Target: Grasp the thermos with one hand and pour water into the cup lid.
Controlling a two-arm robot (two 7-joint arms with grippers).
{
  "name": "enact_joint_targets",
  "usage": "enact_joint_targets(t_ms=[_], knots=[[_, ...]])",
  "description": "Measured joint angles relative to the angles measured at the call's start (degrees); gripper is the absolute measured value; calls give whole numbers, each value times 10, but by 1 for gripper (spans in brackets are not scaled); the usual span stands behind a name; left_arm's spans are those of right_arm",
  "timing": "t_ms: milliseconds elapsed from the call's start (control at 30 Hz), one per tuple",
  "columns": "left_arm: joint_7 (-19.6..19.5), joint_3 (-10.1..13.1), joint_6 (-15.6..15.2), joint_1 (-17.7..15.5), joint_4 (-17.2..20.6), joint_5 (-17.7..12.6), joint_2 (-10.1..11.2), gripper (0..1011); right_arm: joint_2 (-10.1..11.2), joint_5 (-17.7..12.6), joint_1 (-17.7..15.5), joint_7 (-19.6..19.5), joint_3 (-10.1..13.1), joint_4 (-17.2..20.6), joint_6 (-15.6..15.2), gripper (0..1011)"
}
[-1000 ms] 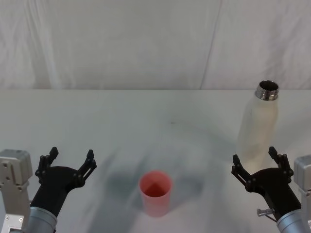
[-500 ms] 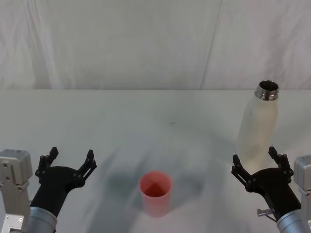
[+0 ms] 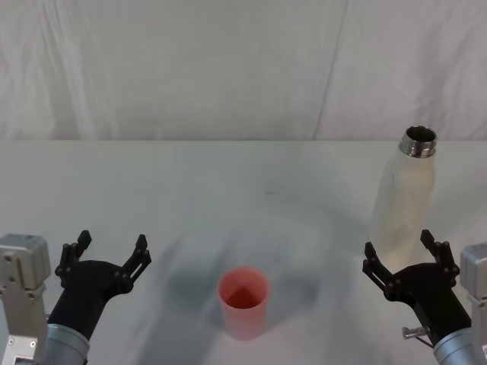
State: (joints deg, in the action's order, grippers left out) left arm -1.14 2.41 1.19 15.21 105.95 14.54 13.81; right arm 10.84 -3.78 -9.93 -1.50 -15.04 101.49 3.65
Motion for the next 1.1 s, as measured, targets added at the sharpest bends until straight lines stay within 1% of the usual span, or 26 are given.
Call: enact_joint_targets(t_ms=[933,1000,1100], knots=[[0,0,0,0,0,0,0,1001,0,0,0,0,0,0,0,1003],[0,0,0,0,0,0,0,1001,0,-1,0,2,1,0,0,1003],[0,0,0,0,0,0,0,1001,-3,-13,0,22,10,-1,-7,1003]])
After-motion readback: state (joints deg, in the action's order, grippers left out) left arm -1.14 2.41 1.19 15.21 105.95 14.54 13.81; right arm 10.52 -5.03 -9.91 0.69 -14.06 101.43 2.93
